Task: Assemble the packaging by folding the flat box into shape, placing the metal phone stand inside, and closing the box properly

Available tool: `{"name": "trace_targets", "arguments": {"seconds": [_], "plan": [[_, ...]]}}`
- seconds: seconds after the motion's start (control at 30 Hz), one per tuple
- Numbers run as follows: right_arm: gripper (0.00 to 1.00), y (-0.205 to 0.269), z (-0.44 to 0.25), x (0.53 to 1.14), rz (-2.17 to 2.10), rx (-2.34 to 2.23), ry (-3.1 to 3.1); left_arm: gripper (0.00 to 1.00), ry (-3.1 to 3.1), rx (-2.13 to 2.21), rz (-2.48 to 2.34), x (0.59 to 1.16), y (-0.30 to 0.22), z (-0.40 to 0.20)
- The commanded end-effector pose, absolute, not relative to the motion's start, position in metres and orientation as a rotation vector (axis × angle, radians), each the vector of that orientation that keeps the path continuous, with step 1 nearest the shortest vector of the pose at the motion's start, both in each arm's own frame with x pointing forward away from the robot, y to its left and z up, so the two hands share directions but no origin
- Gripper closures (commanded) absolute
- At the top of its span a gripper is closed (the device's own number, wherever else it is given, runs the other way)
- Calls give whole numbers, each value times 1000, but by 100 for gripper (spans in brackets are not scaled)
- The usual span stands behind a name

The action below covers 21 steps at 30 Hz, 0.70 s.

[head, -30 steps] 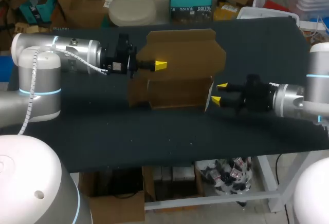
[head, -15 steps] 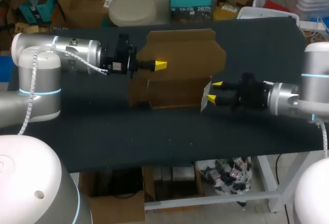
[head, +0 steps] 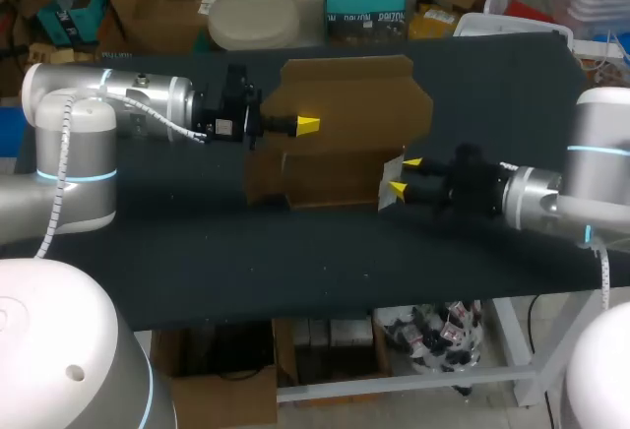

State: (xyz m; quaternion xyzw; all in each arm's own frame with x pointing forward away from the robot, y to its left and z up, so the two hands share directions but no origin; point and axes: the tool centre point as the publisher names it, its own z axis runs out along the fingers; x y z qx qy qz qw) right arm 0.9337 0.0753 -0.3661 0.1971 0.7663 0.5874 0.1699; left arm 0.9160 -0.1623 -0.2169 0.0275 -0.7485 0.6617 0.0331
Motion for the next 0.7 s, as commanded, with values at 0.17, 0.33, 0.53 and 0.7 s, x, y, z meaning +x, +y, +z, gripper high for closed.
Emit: {"name": "trace_targets", "arguments": {"seconds": [0.17,0.33,0.53,0.7], "plan": [[42,77,-367,933,1661,621,2106,100,-2300,82,2035,916,-163,-219],[45,75,-369,934,1657,670,2068,100,-2300,82,2035,916,-163,-219],[44,78,-370,939,1652,712,2039,100,-2300,82,2035,916,-163,-219],[44,83,-370,943,1638,742,2018,100,-2300,82,2035,916,-163,-219]]}}
